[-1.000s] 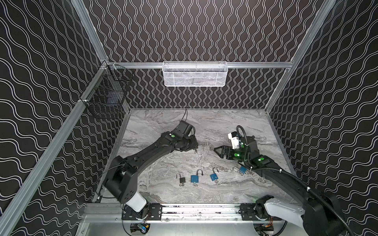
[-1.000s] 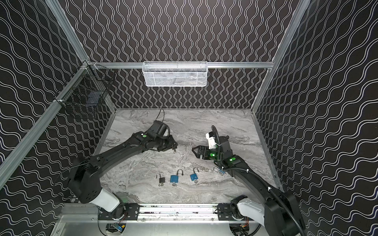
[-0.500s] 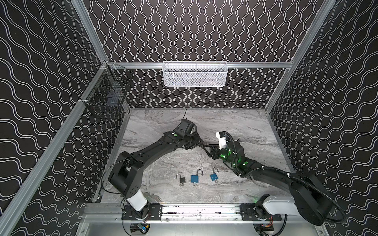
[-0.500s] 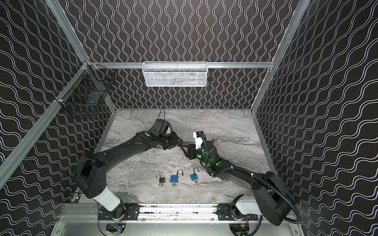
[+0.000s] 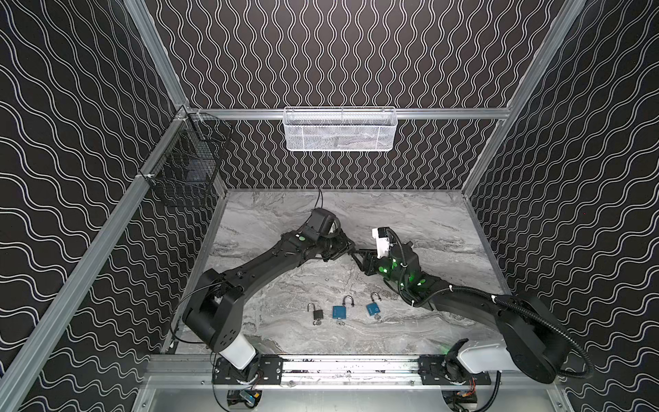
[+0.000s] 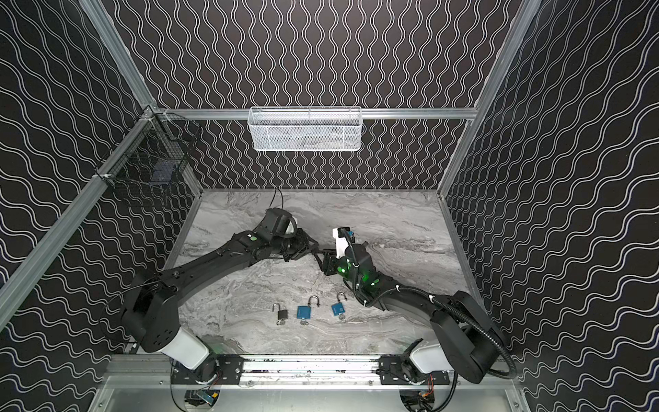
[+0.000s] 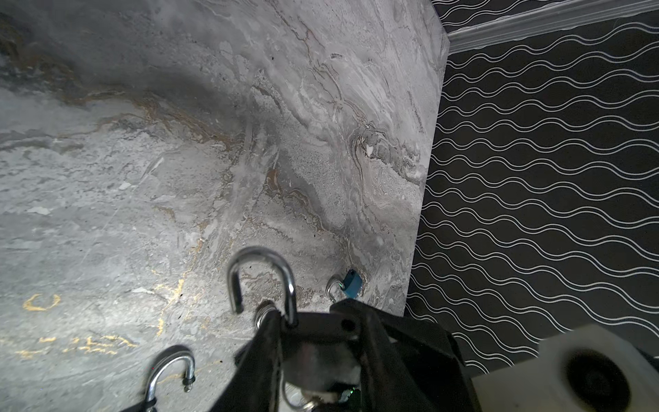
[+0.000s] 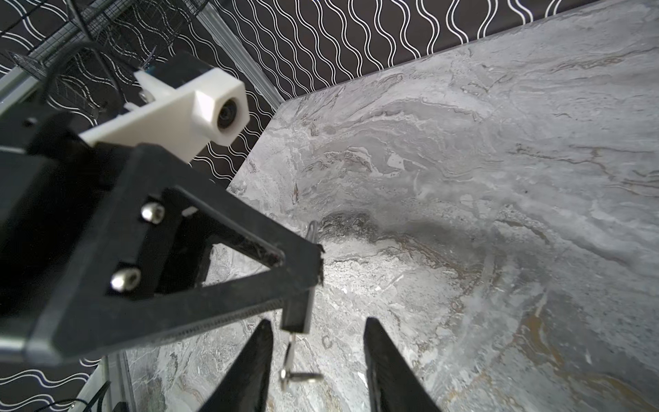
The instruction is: Lock with the key
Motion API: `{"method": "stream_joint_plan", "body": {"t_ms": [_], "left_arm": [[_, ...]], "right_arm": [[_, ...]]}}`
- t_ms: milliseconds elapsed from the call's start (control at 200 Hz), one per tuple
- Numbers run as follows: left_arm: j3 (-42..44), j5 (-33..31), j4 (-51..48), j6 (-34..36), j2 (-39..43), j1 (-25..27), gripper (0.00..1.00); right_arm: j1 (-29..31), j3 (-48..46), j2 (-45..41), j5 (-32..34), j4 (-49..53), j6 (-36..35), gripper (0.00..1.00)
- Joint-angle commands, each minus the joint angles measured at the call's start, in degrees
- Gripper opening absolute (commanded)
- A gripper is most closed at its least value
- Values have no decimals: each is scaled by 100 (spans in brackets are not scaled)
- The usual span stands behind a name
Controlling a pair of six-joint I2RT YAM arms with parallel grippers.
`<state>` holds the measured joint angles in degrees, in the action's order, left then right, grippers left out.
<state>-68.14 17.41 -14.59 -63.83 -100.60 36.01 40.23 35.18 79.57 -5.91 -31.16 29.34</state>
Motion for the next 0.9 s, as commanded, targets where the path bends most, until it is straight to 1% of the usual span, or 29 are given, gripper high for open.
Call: {"method": "stream_joint_plan", "body": {"t_ms": [0,225,626,896], "left_arm": [[51,70,374,-77,42,-15,19],[107,86,404,-84,126,-34,18],[231,210,562,-98,137,-58,18],[258,246,618,-105,158,-54,17]], "right_arm": [[51,59,12,27,-336,46,42],[110,147,188,-11,-366,47,32],[176,191,183,177,-313,1,29],[183,204,268,146,-316,49,27]]}}
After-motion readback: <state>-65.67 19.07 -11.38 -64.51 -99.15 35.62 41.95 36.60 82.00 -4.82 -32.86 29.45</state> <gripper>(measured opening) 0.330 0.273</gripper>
